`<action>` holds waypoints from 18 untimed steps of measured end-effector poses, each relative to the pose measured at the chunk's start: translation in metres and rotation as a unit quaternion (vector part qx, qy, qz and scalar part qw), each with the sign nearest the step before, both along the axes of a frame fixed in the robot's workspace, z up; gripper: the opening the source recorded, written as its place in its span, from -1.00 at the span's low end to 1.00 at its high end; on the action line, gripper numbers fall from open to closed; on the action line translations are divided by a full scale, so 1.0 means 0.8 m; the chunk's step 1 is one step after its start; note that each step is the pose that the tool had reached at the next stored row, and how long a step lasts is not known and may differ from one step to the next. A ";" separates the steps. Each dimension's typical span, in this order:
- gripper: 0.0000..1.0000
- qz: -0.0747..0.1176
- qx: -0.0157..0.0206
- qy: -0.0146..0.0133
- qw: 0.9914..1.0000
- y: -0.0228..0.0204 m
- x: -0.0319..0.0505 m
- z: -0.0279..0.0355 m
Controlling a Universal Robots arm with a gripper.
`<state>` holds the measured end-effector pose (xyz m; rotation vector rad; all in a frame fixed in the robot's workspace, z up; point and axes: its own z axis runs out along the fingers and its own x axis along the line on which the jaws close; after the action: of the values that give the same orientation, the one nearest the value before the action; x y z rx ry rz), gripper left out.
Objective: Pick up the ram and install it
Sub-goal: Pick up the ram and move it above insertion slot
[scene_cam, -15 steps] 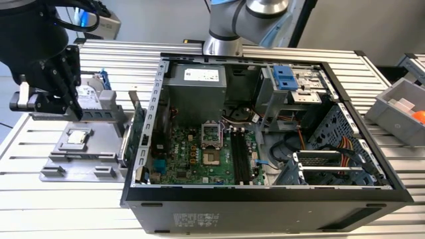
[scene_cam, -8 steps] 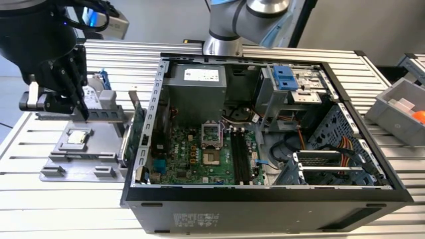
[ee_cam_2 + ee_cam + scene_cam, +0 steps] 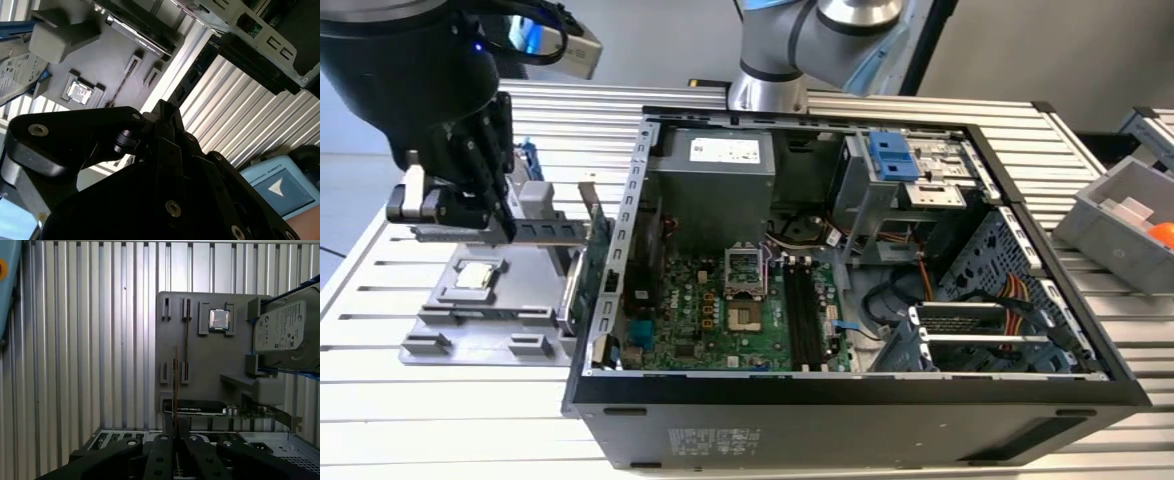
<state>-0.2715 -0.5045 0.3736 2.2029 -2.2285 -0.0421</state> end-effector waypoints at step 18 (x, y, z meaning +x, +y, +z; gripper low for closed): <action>-1.00 0.002 0.000 0.000 1.000 0.0000 0.034 0.0001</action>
<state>-0.2441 -0.5045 0.3737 2.2073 -2.2238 -0.0421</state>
